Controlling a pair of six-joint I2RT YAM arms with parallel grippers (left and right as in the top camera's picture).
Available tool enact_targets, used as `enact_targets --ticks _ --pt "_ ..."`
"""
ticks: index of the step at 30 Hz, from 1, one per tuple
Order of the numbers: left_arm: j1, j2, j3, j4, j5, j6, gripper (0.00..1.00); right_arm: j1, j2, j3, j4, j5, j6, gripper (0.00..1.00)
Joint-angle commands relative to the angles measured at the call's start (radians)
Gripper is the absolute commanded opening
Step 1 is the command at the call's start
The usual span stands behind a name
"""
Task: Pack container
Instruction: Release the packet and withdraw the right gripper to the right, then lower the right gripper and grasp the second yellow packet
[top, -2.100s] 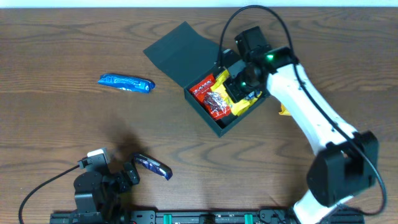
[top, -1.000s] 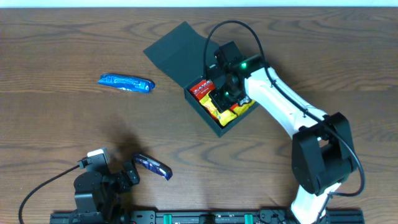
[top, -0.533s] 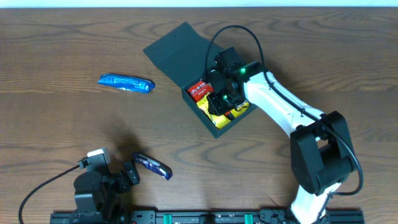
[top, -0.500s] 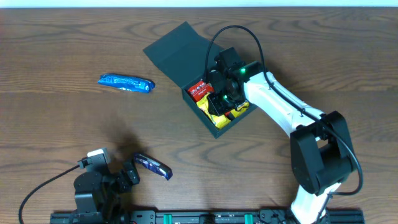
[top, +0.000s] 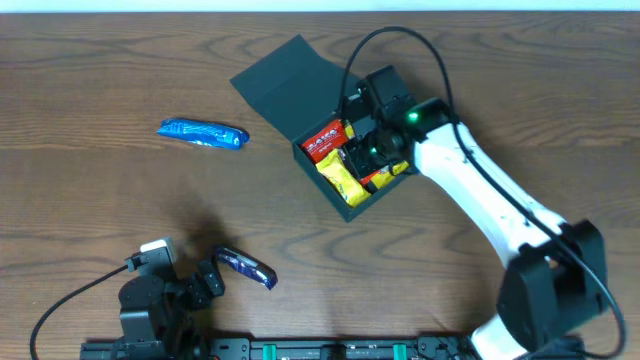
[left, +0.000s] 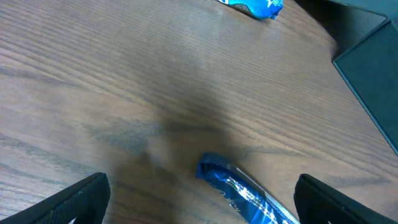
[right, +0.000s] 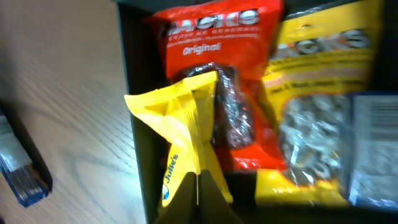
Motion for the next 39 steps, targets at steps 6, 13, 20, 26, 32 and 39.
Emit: enact_targets --ticks 6,13,20,26,32,39 --pt "0.003 -0.002 -0.016 -0.06 -0.003 0.008 0.95 -0.056 -0.06 -0.005 -0.075 0.163 0.181 0.01" --pt "0.003 -0.002 -0.016 -0.06 -0.003 0.008 0.96 -0.149 -0.109 -0.019 -0.164 0.286 0.518 0.01" --pt "0.003 -0.002 -0.016 -0.06 -0.003 0.008 0.95 -0.268 -0.212 -0.196 -0.204 0.304 1.103 0.03" --pt "0.003 -0.002 -0.016 -0.06 -0.003 0.008 0.96 -0.404 -0.255 -0.386 -0.086 0.304 1.289 0.75" --pt "0.003 -0.002 -0.016 -0.06 -0.003 0.008 0.95 -0.487 -0.253 -0.439 0.038 0.348 1.286 0.93" --pt "0.003 -0.002 -0.016 -0.06 -0.003 0.008 0.95 -0.531 -0.216 -0.441 0.156 0.355 1.373 0.99"
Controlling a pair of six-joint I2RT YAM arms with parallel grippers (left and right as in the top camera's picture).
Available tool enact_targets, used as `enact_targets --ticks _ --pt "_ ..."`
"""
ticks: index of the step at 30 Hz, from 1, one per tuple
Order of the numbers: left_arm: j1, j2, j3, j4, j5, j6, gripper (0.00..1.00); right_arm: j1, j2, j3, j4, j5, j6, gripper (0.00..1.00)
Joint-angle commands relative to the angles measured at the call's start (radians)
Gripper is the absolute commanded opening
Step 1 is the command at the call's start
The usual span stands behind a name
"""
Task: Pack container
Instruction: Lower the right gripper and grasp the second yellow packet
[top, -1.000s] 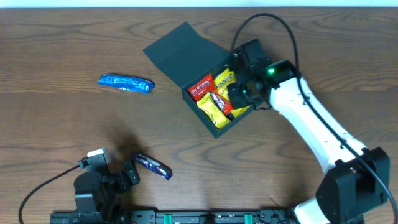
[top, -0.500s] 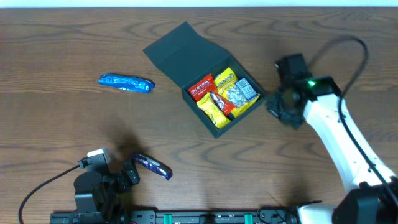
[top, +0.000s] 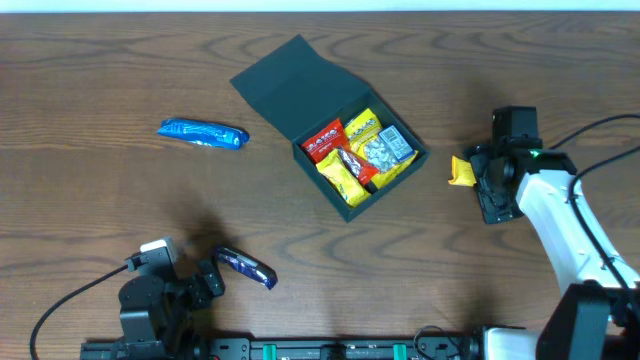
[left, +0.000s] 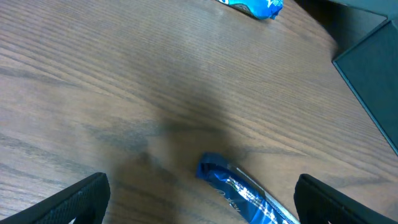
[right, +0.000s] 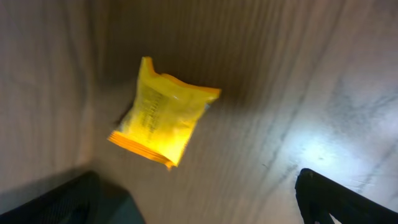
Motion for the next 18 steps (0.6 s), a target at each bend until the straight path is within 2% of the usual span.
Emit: enact_targets --ticks 1,3,6,18 --pt "0.003 -0.002 -0.016 -0.06 -0.003 0.008 0.95 -0.021 0.035 -0.007 0.022 0.022 0.102 0.99" --pt "0.003 -0.002 -0.016 -0.06 -0.003 0.008 0.95 -0.027 0.072 -0.007 0.026 0.008 0.216 0.99" --pt "0.003 -0.002 -0.016 -0.06 -0.003 0.008 0.95 -0.027 0.091 -0.007 0.04 -0.011 0.311 0.99" --pt "0.003 -0.002 -0.016 -0.06 -0.003 0.008 0.95 -0.031 0.175 0.011 0.144 -0.009 0.323 0.99"
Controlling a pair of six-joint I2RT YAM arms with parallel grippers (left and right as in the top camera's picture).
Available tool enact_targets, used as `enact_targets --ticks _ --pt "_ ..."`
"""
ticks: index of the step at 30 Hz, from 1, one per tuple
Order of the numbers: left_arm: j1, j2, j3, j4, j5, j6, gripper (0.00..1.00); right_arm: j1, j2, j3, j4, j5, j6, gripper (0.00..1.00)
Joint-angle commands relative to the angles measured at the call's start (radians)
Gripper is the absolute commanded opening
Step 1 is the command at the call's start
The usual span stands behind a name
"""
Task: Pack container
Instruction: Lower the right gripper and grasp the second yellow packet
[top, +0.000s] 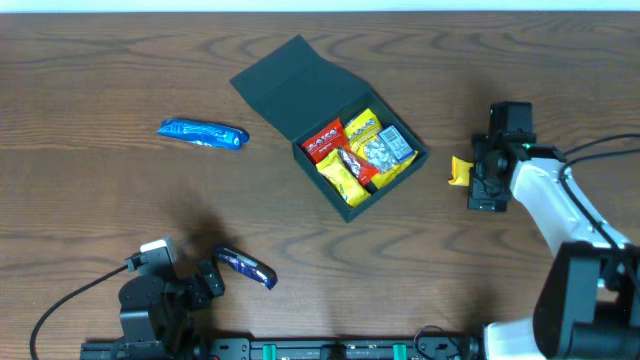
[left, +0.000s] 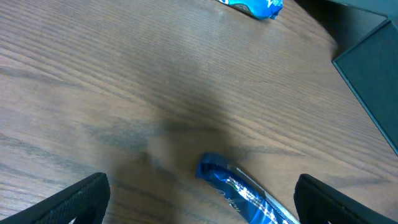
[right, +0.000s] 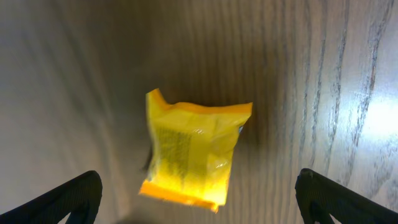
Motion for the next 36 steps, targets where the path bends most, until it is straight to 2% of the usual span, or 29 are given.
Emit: enact_targets --ticks 1,11,26,29,33,36 --pt "0.003 -0.002 -0.016 -0.06 -0.003 0.008 0.95 -0.013 0.056 0.026 -0.002 -0.005 0.024 0.99" --pt "0.003 -0.002 -0.016 -0.06 -0.003 0.008 0.95 -0.013 0.131 0.14 -0.037 -0.023 0.024 0.99" --pt "0.003 -0.002 -0.016 -0.06 -0.003 0.008 0.95 -0.013 0.21 0.148 -0.042 -0.043 0.024 0.99" --pt "0.003 -0.002 -0.016 -0.06 -0.003 0.008 0.95 -0.013 0.219 0.148 -0.04 -0.049 0.024 0.96" --pt "0.003 -0.002 -0.016 -0.06 -0.003 0.008 0.95 -0.013 0.225 0.148 -0.039 -0.053 0.024 0.87" --pt "0.003 -0.002 -0.016 -0.06 -0.003 0.008 0.96 -0.013 0.23 0.148 -0.04 -0.053 0.024 0.89"
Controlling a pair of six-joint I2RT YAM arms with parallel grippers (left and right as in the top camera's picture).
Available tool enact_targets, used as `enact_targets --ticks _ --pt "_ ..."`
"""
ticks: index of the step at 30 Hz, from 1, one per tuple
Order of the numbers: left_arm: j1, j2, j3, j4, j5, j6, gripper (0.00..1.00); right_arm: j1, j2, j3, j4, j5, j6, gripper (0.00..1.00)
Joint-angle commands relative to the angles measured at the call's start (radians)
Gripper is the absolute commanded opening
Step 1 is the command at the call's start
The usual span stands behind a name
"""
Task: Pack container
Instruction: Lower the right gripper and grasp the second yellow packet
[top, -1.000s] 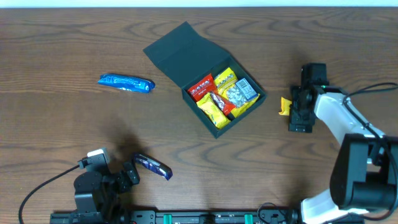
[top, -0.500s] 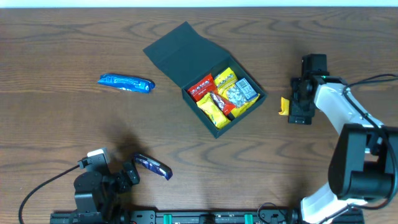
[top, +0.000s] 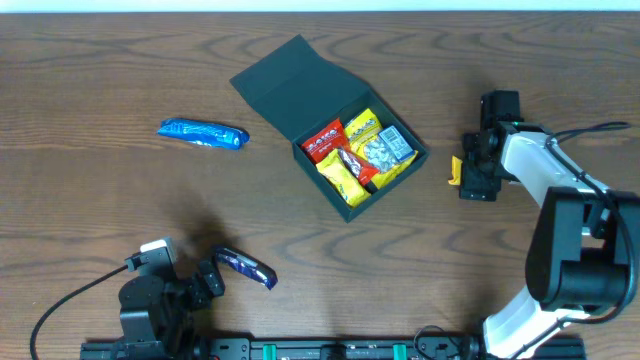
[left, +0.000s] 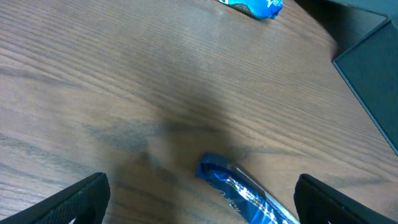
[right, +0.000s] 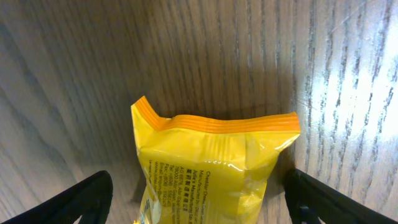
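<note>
The dark open box (top: 352, 150) sits mid-table holding red and yellow snack packs. A small yellow packet (top: 456, 171) (right: 208, 165) lies on the wood to its right, and my right gripper (top: 472, 170) (right: 199, 199) is open with a finger on either side of it. A dark blue bar (top: 246, 267) (left: 249, 194) lies at the front left, between the fingers of my open left gripper (left: 199, 202). A lighter blue packet (top: 203, 133) (left: 254, 5) rests at the far left.
The box's lid (top: 285, 80) lies flat, opened to the upper left. The left arm's base (top: 150, 300) sits at the front edge. A cable (top: 600, 130) runs off the right side.
My right gripper has come down closer over the yellow packet, which now fills the space between its open fingers. The left arm and both blue items have not moved.
At first my right gripper was inside the box over the snack packs. Then it stood open to the right of the box above the yellow packet on the table. It lined up over the packet and now straddles it. The left arm stayed still.
</note>
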Motion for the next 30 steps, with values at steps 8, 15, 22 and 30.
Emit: enact_targets --ticks 8,15,22,30 --pt "0.003 -0.002 -0.016 -0.06 -0.003 0.008 0.95 -0.004 0.051 0.013 -0.002 -0.01 0.0 0.72" --pt "0.003 -0.002 -0.016 -0.06 -0.003 0.008 0.95 -0.004 0.051 0.013 -0.002 -0.009 -0.012 0.64" --pt "0.003 -0.002 -0.016 -0.06 -0.003 0.008 0.95 -0.004 0.051 0.013 -0.005 -0.008 -0.023 0.53" --pt "0.003 -0.002 -0.016 -0.06 -0.003 0.008 0.95 -0.003 0.051 0.013 -0.005 -0.002 -0.084 0.46"
